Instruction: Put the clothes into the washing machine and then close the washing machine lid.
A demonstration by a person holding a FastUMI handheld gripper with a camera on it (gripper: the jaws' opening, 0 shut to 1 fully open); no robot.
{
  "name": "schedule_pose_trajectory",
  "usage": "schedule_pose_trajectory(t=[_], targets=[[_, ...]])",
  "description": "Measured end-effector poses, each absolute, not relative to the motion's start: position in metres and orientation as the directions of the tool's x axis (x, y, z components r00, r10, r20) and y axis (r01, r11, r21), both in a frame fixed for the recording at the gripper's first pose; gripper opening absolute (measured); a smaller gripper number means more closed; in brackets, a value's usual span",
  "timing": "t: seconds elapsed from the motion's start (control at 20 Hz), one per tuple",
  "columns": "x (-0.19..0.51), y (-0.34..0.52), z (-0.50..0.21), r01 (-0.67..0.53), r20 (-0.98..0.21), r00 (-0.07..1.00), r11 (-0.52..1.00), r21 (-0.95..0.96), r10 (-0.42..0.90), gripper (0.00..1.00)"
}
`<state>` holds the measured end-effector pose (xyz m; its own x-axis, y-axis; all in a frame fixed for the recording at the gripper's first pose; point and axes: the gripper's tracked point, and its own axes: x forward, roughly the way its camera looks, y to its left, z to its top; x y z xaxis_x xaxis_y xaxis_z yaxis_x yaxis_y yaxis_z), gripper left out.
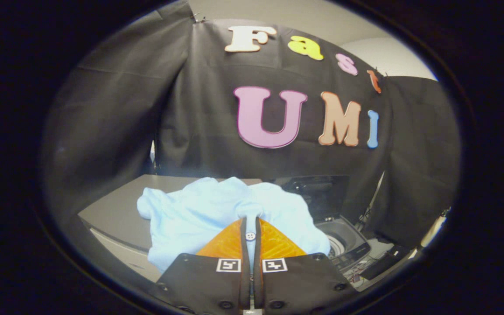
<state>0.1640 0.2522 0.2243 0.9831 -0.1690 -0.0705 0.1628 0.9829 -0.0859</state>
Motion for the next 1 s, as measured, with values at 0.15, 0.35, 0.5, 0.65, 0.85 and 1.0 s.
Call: schedule_pose_trajectory(t=[0.15,0.35,0.5,0.65,0.85,1.0], targets=[[0.134,0.222,0.23,0.189,-0.012,0.981,0.976,-0.107,-0.192,0.03],[0.109,0.16,0.242,0.255,0.043,0.967,0.956,-0.147,-0.252,0.03],[0.095,0.114,0.24,0.291,0.052,0.957,0.945,-0.151,-0.286,0.03],[0.084,0.066,0.234,0.343,0.039,0.939,0.914,-0.215,-0.343,0.03],[0.067,0.002,0.24,0.41,0.031,0.907,0.865,-0.289,-0.419,0.03],[0.057,-0.039,0.246,0.445,0.021,0.886,0.838,-0.317,-0.462,0.03]])
